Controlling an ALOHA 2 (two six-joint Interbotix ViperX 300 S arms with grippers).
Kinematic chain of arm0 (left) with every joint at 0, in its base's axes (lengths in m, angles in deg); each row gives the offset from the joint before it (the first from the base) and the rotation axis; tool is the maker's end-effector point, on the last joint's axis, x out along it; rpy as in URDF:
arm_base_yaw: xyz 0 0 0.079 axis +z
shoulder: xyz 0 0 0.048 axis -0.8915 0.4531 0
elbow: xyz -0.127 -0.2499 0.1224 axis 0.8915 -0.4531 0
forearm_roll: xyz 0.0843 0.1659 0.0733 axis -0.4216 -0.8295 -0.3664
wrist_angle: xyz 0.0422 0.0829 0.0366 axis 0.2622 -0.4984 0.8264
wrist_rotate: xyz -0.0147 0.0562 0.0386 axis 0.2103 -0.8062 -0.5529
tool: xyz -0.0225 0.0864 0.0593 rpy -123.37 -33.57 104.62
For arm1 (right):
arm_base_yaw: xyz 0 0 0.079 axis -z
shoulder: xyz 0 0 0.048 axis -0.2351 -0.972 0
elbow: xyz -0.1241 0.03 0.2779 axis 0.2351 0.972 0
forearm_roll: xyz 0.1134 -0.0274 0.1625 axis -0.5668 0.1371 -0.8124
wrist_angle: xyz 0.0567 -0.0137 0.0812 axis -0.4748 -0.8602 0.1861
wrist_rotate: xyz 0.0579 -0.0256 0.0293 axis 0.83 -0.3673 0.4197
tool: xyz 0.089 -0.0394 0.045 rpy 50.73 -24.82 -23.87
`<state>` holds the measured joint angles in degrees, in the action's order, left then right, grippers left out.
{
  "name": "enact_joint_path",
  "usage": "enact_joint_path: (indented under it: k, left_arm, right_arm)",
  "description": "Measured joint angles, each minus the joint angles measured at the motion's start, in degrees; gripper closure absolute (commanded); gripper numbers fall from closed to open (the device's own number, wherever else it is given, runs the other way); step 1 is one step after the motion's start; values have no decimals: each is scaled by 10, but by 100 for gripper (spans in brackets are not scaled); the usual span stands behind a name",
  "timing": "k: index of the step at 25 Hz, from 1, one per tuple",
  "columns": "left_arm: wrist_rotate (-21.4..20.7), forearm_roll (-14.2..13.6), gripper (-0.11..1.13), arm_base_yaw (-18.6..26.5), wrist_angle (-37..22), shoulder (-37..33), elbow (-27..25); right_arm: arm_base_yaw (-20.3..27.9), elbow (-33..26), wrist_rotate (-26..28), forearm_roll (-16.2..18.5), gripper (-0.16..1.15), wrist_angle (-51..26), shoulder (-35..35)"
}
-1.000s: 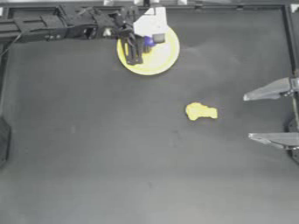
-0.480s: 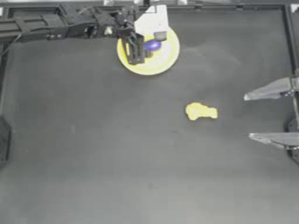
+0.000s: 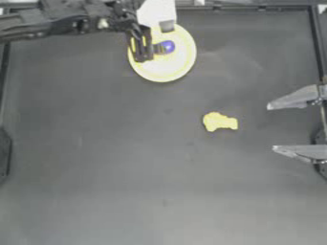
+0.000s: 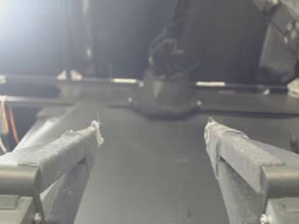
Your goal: Put purple eggplant on plate
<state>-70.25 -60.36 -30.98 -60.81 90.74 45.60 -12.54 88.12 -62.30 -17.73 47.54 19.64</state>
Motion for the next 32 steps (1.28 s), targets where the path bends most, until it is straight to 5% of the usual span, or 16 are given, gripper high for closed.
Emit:
enact_joint_path:
  k: [9,32]
  left_arm:
    - [1,35,1,-69,17,-126,-92]
    - [17,164,2,-185,178,-413,-357]
  right_arm:
    - [2,0,0,0,-3,-1,0]
    - [3,0,0,-8,-3,-2,0]
